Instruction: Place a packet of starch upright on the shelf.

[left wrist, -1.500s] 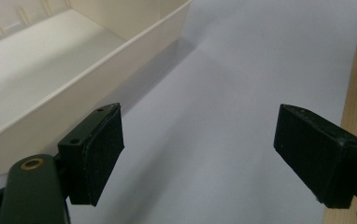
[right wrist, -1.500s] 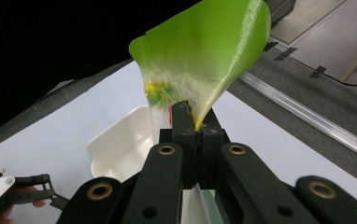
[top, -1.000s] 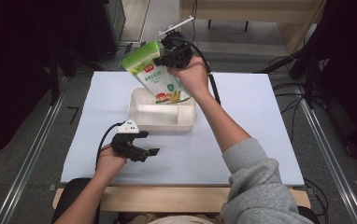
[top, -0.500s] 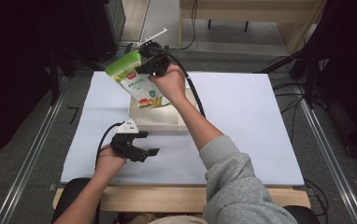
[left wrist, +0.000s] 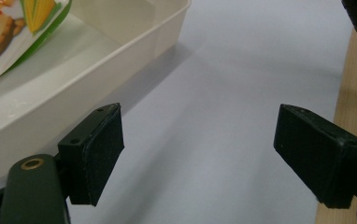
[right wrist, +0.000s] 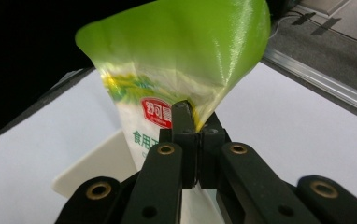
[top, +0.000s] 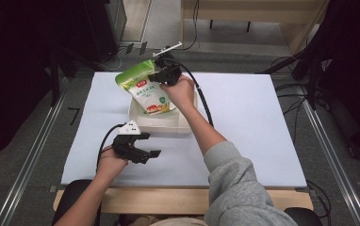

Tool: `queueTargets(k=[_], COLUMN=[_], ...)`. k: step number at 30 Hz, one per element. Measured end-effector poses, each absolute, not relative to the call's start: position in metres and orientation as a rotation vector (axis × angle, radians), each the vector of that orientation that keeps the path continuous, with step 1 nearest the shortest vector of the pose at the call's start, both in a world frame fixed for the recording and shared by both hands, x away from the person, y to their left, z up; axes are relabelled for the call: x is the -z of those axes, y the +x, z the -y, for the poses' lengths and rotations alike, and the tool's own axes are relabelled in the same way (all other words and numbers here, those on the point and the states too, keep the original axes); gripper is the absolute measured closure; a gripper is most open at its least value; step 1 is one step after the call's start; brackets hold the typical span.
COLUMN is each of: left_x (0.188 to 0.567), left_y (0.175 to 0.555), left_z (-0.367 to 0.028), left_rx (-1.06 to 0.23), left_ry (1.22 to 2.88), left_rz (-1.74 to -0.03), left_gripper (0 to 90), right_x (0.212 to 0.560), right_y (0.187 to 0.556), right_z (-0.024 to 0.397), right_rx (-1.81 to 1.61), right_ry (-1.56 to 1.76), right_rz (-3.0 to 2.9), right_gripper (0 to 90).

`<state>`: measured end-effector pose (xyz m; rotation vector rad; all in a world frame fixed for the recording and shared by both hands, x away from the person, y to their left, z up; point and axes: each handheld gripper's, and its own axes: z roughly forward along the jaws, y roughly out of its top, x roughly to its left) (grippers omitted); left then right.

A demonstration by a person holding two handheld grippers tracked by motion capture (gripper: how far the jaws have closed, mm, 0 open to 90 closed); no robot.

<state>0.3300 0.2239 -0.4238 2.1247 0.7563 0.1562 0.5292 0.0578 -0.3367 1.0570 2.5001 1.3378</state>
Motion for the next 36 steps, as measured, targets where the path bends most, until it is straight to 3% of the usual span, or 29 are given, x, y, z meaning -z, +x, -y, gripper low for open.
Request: queueTargets(k=[33,35,36], left_x=[0.425,0.425,0.425], left_y=[0.330,0.331,0.331], left_z=[-0.223,-0.223,-0.223], left_rx=[-0.156,-0.154,-0.153], left_ry=[2.133,2.135,2.135], left_rz=[-0.757,-0.756,-0.755], left_gripper=[16.7,16.7,16.7], right_x=[0.356,0.358,0.359], right_y=[0.528,0.528,0.528], right_z=[-0.003,0.000,0.001], right_rx=[-1.279,-1.291,-1.292], right_ry=[1.094,1.110,1.126], right_rz=[-2.551,-2.552,-2.559], right_gripper=[87.2,84.4,79.0])
